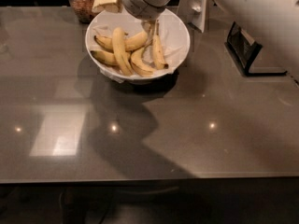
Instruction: Pick banana from white bowl
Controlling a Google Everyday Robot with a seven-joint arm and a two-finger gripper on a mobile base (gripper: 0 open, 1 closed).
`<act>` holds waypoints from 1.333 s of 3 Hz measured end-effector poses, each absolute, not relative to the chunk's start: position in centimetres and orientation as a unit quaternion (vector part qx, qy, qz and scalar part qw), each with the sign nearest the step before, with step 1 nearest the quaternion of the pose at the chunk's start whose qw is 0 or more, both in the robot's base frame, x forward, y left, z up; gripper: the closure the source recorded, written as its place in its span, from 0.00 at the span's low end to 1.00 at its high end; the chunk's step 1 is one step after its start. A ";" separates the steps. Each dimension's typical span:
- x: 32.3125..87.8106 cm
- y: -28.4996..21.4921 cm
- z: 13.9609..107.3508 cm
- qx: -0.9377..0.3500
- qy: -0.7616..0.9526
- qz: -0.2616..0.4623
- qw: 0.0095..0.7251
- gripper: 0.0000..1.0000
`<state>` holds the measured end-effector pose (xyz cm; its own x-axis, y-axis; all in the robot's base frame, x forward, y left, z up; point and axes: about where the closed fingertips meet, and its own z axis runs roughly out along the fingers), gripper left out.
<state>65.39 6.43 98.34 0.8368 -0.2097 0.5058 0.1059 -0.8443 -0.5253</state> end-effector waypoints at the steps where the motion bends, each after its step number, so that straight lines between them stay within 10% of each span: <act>1: 66.4 7.3 97.0 -0.922 0.008 -0.284 0.263 0.34; 4: 69.6 8.9 92.3 -0.938 -0.017 -0.258 0.232 0.40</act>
Offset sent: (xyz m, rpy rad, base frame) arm 0.0358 0.0173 -0.0445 -0.1156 0.0069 0.0600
